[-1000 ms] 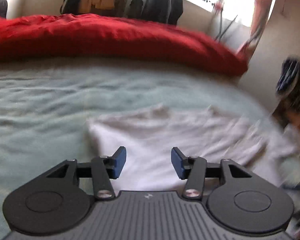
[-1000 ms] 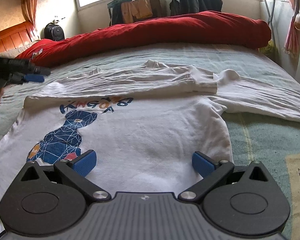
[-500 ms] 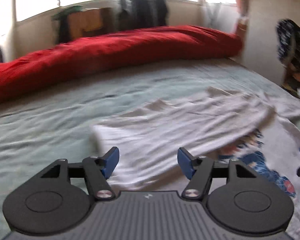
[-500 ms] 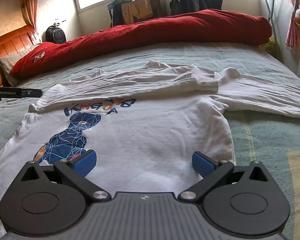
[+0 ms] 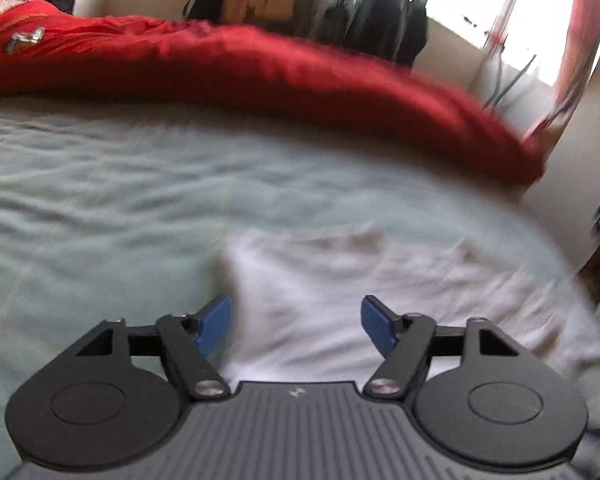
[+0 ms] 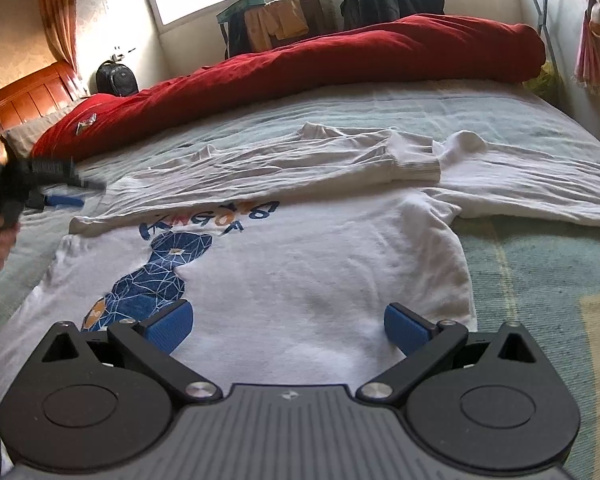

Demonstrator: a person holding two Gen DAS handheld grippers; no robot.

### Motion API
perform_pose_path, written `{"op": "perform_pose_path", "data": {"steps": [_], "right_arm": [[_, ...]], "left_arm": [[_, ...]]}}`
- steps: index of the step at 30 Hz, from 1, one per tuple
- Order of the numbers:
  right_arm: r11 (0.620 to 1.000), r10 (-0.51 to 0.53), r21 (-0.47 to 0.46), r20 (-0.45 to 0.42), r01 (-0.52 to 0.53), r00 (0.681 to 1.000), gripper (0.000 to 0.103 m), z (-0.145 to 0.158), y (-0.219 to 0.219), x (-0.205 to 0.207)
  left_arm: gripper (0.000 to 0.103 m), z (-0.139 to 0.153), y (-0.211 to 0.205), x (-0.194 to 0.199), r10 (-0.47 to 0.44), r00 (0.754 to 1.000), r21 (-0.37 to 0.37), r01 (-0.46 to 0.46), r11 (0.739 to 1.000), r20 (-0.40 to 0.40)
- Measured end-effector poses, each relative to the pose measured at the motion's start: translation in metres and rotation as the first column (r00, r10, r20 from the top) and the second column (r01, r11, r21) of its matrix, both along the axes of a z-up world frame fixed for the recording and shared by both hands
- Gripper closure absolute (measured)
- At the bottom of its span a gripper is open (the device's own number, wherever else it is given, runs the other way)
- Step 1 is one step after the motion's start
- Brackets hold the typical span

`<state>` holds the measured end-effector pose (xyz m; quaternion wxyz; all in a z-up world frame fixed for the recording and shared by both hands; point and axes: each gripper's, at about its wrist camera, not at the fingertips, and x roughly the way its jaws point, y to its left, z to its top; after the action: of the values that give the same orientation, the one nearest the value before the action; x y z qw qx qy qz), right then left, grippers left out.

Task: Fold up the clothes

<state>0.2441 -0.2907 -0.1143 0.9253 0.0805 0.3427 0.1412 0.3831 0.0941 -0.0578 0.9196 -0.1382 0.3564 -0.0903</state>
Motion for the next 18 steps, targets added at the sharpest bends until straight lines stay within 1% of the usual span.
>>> {"op": "perform_pose_path", "data": {"steps": [2,4,6,7,8,11,13,15,16,18], "right_arm": [[1.000,-0.001,-0.013,-0.001,0.001,1.000,0.000,-0.001,0.002,0.001],[1.000,-0.001,-0.021,0.001,0.001,1.000,0.000,-0.002,0.002,0.001],[1.000,0.000,-0.022,0.000,0.000,1.000,0.000,-0.002,0.002,0.002],[1.000,0.000,-0.021,0.000,0.000,1.000,0.000,-0.003,0.001,0.002],[1.000,0.001,-0.017,-0.001,-0.001,1.000,0.000,-0.002,0.000,0.002],[1.000,0.000,-0.004,-0.003,0.000,1.000,0.000,-0.002,-0.002,0.002],[1.000,-0.001,0.002,-0.004,0.001,1.000,0.000,-0.001,-0.003,0.002],[1.000,-0.002,0.001,-0.004,0.002,1.000,0.000,-0.001,-0.002,0.002],[1.000,-0.002,-0.001,-0.004,0.002,1.000,0.000,-0.001,-0.001,0.002],[1.000,-0.002,-0.006,-0.004,0.002,1.000,0.000,-0.001,-0.001,0.002]], "left_arm": [[0.026,-0.004,-0.007,0.016,-0.043,0.999,-0.090,0.042,0.995,-0.003],[0.026,-0.016,-0.012,0.032,-0.044,0.998,-0.122,0.038,0.992,-0.047],[0.026,-0.029,-0.010,0.039,0.003,0.997,-0.060,-0.008,0.998,-0.072],[0.029,-0.035,-0.007,0.041,0.027,0.996,-0.025,-0.029,0.999,-0.082],[0.037,-0.042,-0.003,0.043,0.051,0.995,0.011,-0.050,0.999,-0.090],[0.037,-0.032,0.003,0.040,0.088,0.993,0.004,-0.088,0.996,-0.075],[0.034,-0.024,0.007,0.039,0.113,0.991,-0.001,-0.113,0.994,-0.065],[0.033,-0.013,0.000,0.036,0.064,0.997,-0.013,-0.065,0.998,-0.044],[0.031,-0.010,-0.003,0.034,0.020,0.999,-0.038,-0.021,0.999,-0.040],[0.027,-0.010,-0.015,0.027,-0.057,0.998,-0.044,0.055,0.997,-0.039]]}}
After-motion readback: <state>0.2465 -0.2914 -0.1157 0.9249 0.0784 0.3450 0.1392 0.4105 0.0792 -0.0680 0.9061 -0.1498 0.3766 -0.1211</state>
